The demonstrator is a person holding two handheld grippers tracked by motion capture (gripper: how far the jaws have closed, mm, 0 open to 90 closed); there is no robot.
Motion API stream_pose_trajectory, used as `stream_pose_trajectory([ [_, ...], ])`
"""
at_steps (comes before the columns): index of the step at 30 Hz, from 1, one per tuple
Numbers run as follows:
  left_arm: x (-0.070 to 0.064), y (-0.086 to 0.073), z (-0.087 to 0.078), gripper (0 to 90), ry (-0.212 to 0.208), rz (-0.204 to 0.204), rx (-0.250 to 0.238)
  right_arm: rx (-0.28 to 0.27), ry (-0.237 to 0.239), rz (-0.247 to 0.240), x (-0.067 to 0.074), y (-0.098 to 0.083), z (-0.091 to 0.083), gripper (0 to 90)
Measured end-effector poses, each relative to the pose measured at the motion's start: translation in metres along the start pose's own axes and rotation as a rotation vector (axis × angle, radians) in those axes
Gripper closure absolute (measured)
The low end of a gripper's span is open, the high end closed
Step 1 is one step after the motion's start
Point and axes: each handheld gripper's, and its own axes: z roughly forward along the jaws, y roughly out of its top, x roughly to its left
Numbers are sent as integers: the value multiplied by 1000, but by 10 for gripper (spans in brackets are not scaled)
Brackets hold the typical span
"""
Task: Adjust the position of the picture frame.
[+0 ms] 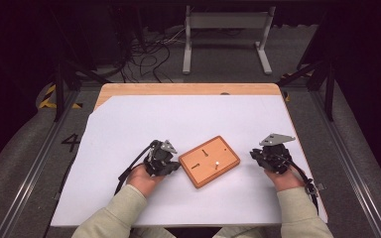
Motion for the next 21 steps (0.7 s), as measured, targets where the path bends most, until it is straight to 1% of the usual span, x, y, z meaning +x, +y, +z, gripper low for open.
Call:
stream_pose_trajectory([
  [2, 2, -3, -7, 862, 5, -12, -20, 7, 9, -6, 2, 1, 3, 848],
  [3, 2, -3, -7, 853, 5, -12, -20, 7, 9, -6, 2, 1, 3, 848],
  [6, 4, -9, -16, 836, 7, -27, -45, 29, 33, -24, 7, 4, 14, 900],
  [9, 6, -15, -24, 851, 2, -44, -59, 58, 55, -46, 12, 7, 26, 900],
  [10, 6, -16, -26, 859, 7, -52, -57, 71, 58, -59, 14, 8, 31, 900],
  [12, 8, -19, -30, 865, 2, -51, -69, 92, 71, -77, 17, 10, 38, 900],
  [13, 9, -20, -32, 866, 1, -56, -71, 98, 69, -84, 17, 10, 40, 900],
  [14, 9, -21, -33, 866, 0, -62, -74, 100, 62, -90, 18, 10, 41, 900],
  [16, 12, -24, -35, 865, 4, -69, -80, 101, 85, -81, 16, 11, 41, 900],
  [17, 13, -25, -36, 865, 3, -75, -80, 102, 84, -80, 16, 10, 40, 900],
  [18, 14, -25, -37, 865, 2, -77, -78, 107, 78, -87, 17, 10, 40, 900],
  [19, 17, -27, -38, 864, 4, -88, -82, 118, 59, -108, 19, 11, 38, 900],
  [21, 19, -28, -40, 864, 1, -94, -87, 120, 60, -114, 20, 12, 37, 900],
])
